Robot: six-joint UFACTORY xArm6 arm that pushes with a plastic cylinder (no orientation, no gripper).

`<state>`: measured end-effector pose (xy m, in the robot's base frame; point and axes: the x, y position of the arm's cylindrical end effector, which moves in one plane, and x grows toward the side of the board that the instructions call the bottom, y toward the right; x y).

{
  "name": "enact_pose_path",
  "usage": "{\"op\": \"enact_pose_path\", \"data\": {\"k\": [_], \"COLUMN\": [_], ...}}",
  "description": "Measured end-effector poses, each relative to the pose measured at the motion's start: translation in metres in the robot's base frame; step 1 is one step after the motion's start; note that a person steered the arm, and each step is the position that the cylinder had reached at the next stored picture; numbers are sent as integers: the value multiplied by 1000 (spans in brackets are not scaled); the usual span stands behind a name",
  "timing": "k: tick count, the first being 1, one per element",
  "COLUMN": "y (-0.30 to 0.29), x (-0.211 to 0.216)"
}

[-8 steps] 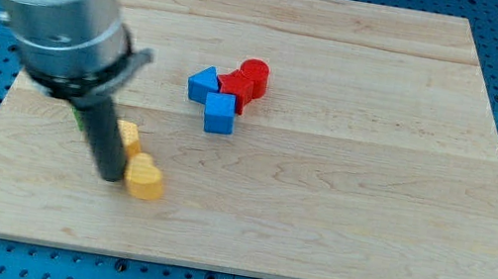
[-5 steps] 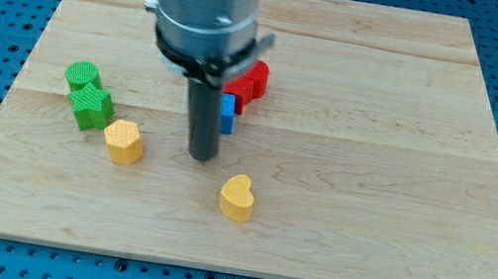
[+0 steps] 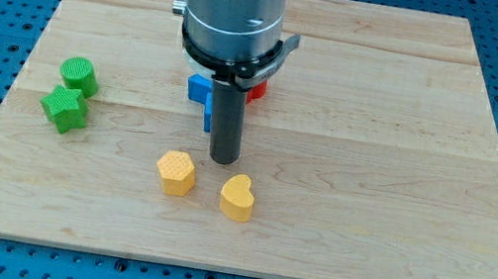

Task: Push the hexagon closer to the heart

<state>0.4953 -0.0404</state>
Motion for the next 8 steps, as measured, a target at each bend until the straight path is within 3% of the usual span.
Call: {"op": "enact_pose_path", "data": {"k": [1, 2, 3, 8], "y": [-72, -69, -25, -30], "x": [-14, 23, 37, 9]}}
